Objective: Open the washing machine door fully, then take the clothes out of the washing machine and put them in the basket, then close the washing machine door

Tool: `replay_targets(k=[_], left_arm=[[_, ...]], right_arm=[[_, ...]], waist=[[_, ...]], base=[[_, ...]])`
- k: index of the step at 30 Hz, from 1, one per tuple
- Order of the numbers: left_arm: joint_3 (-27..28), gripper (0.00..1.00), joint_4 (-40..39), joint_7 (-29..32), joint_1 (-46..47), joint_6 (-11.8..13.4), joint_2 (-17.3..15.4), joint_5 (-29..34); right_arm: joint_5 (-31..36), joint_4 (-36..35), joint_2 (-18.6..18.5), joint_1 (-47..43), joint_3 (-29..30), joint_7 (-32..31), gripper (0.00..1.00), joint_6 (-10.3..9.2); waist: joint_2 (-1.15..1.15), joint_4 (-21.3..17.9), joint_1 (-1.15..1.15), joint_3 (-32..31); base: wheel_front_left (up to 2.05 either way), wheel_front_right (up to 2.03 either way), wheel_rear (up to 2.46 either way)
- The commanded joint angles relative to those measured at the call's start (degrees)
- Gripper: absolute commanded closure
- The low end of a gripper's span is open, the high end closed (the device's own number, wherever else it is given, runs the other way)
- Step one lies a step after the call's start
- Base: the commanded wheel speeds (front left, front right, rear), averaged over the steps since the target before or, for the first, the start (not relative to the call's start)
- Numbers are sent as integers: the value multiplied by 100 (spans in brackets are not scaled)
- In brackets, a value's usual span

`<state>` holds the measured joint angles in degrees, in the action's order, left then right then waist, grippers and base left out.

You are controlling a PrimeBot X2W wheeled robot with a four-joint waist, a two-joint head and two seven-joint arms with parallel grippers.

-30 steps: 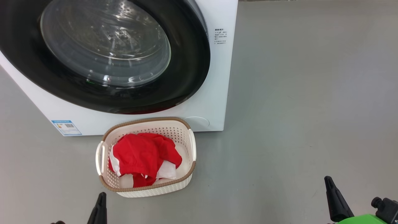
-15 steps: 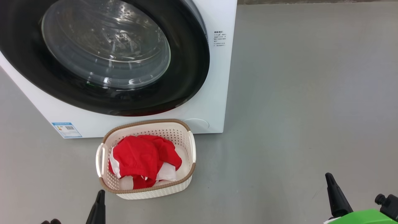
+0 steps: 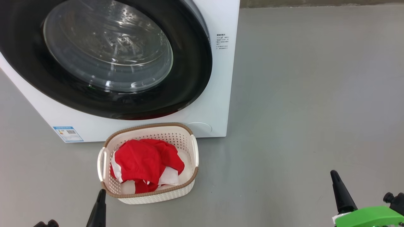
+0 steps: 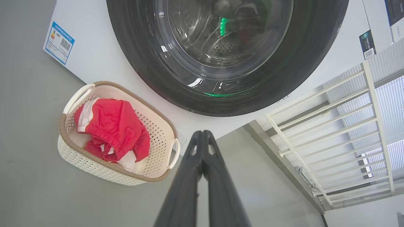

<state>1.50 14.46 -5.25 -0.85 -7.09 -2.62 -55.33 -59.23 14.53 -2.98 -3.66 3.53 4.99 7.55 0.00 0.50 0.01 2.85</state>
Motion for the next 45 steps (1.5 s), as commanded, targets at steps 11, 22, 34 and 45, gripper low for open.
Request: replay_targets(k=[11,22,34,45], left_arm=[[136,100,-100,215,305,-24,-109,-826],[170,100,-90,378,382,-27,-121,-1441],[215,100,-78,577,477,-31,-133,-2180],[259,100,-66,761,563,-34,-142,-2852]], right_arm=[[-738,-122,-85,405,23,-215,100,-4],[-1281,-109,-85,521,52,-384,100,-4],[-1933,-93,-84,660,90,-589,100,-5],[-2526,-79,-81,787,127,-778,100,-6]], waist=[[0,-10,-1,-53],[0,-18,-1,-97],[0,-28,-1,-149],[0,-37,-1,-197]], base=[[0,0,0],[0,0,0],[0,0,0],[0,0,0]])
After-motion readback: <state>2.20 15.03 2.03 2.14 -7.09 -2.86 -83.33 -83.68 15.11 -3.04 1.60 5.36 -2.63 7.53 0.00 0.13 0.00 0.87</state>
